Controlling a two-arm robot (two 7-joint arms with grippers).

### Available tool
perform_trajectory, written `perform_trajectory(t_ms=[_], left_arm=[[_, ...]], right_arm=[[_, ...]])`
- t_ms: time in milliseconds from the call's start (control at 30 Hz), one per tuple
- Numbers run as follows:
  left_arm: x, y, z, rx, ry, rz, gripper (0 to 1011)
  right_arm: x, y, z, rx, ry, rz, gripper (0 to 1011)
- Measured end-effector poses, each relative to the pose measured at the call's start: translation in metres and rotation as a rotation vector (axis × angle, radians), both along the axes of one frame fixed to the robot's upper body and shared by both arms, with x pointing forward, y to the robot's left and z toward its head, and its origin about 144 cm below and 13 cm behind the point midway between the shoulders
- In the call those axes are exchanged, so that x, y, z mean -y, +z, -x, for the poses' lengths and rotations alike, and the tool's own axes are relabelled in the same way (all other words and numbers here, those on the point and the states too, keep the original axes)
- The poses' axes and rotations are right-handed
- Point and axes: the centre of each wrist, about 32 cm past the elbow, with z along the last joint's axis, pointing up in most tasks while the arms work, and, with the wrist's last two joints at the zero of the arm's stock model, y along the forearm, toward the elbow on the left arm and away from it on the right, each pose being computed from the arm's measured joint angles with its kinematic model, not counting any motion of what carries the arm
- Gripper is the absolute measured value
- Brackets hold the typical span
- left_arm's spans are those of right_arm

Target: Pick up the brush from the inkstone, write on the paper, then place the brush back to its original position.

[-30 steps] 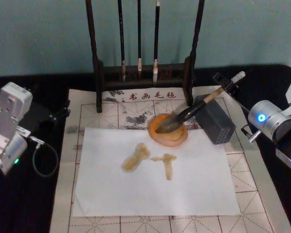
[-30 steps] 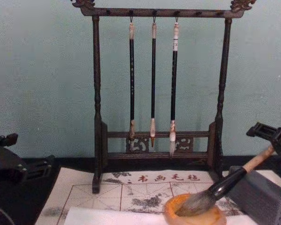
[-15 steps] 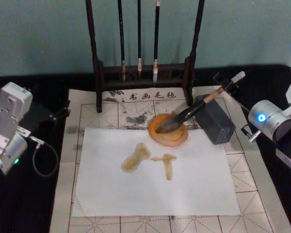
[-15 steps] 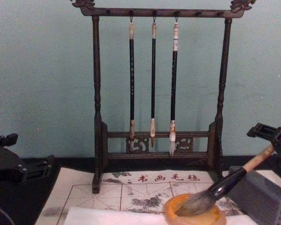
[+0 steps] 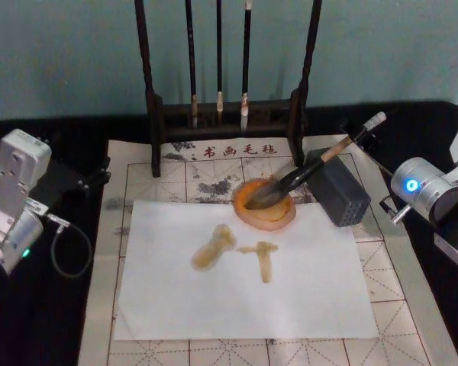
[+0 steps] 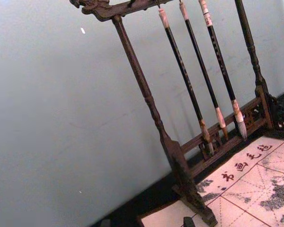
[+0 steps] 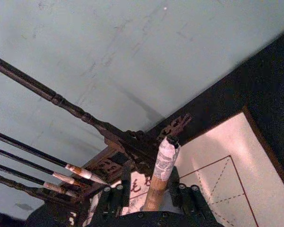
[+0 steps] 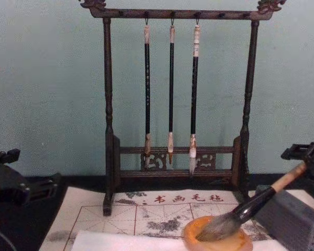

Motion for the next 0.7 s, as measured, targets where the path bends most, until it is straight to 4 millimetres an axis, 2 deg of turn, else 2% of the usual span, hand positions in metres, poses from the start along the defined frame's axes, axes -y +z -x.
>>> perform_trajectory(t_ms=[67, 100, 167, 200, 233, 333, 367, 700], left_arm=[[0.0000, 0.0000, 0.0000, 0.000, 0.000, 0.000, 1001], [0.0000, 0.0000, 0.0000, 0.000, 0.000, 0.000, 1001], [0.0000, 0.0000, 0.0000, 0.000, 0.000, 0.000, 1001], [0.0000, 0.0000, 0.0000, 0.000, 0.000, 0.000, 1001], [0.0000, 0.0000, 0.0000, 0.000, 0.000, 0.000, 1001], [0.0000, 0.0000, 0.0000, 0.000, 0.000, 0.000, 1001], [0.0000, 0.0000, 0.0000, 0.000, 0.000, 0.000, 1001], [0.0000, 0.0000, 0.0000, 0.000, 0.000, 0.000, 1001]], right_arm=[[0.0000, 0.0000, 0.0000, 0.000, 0.000, 0.000, 477], [0.0000, 0.0000, 0.0000, 0.000, 0.000, 0.000, 477], [0.0000, 0.0000, 0.0000, 0.000, 0.000, 0.000, 374], [0.0000, 0.0000, 0.0000, 0.000, 0.000, -0.001, 374], [0.0000, 0.0001, 0.0000, 0.000, 0.000, -0.001, 315], [0.0000, 0.0000, 0.0000, 0.000, 0.000, -0.001, 262], [0.0000, 0.0001, 0.0000, 0.000, 0.000, -0.001, 210], [0.0000, 0.0001, 0.0000, 0.000, 0.000, -0.001, 195]])
